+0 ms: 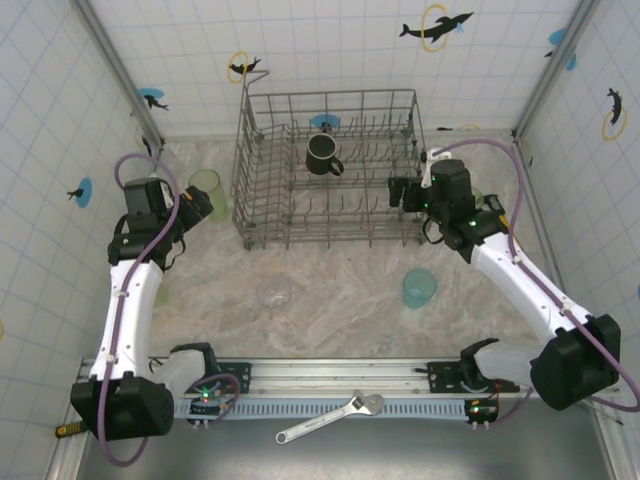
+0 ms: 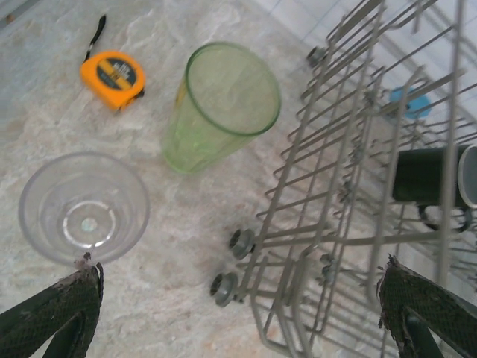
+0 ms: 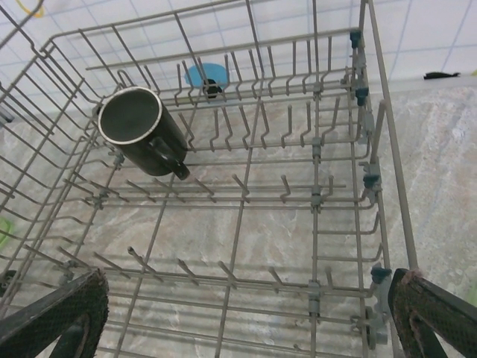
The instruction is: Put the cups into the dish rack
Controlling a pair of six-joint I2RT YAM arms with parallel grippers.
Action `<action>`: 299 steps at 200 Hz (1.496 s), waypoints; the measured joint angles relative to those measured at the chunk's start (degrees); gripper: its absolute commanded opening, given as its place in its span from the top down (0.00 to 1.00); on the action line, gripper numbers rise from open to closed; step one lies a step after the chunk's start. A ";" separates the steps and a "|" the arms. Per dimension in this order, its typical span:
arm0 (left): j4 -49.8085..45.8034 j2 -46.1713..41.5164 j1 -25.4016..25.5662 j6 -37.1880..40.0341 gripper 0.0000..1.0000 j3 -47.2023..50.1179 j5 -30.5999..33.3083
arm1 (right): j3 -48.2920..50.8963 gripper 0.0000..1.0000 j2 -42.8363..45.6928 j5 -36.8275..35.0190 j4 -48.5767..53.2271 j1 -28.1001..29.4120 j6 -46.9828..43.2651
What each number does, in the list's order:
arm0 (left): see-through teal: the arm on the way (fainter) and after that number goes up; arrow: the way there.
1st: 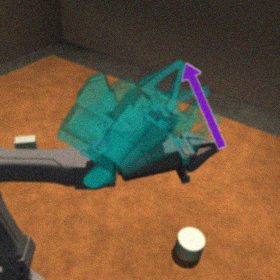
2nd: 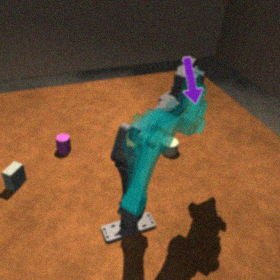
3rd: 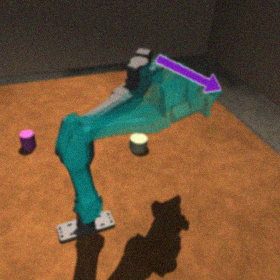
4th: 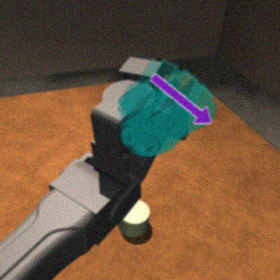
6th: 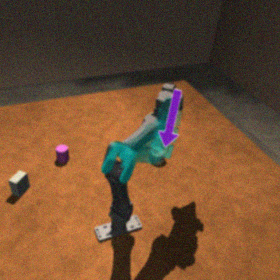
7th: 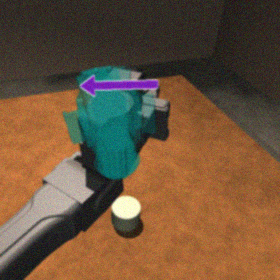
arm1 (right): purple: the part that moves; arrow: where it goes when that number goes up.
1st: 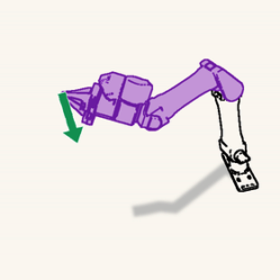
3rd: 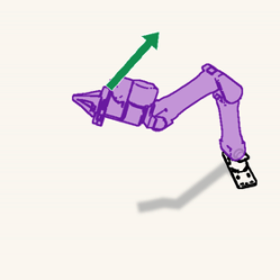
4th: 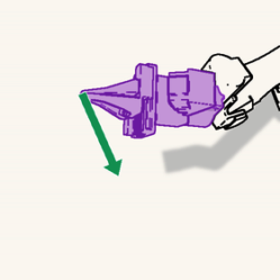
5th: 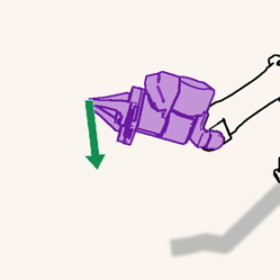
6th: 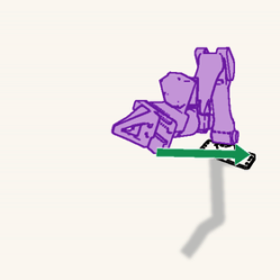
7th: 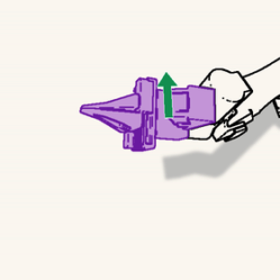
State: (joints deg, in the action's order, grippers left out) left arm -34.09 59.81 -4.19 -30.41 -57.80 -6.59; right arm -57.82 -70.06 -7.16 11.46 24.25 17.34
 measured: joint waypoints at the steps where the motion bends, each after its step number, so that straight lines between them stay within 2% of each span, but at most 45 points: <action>1: -0.02 0.04 0.00 0.00 0.02 0.07 0.00 | 0.04 0.01 0.00 0.04 0.00 -0.04 0.00; 67: -1.99 0.87 0.55 -0.22 0.02 5.84 -0.46 | 2.97 0.01 1.22 3.52 1.14 -4.24 -0.83; 116: -3.98 -0.85 10.84 -2.89 0.02 6.78 1.29 | 3.56 0.01 1.46 4.98 1.27 -5.66 -1.03; 130: -4.50 -0.96 12.17 -3.23 0.02 6.86 1.79 | 3.56 0.01 1.46 5.29 1.27 -5.88 -1.05; 173: -5.44 -1.33 12.35 -4.15 0.03 7.63 3.72 | 3.32 0.01 1.03 4.11 3.34 -7.17 -1.36; 225: -5.70 -2.38 12.35 -4.13 0.02 7.96 4.63 | 2.40 0.01 -1.60 -0.28 7.76 -12.70 -1.79; 256: -5.75 -2.80 12.35 -4.13 0.02 8.48 5.01 | -0.59 0.01 -5.33 -2.56 9.79 -16.00 -2.43; 299: -5.77 -2.89 12.35 -4.11 0.02 8.48 5.42 | -5.86 0.04 -12.24 -5.57 11.54 -16.76 -4.09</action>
State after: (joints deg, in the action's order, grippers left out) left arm -39.86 56.93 8.16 -34.52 -49.32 -1.17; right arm -63.68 -82.30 -12.73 23.00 7.49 13.26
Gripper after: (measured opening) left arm 0.975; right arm 0.975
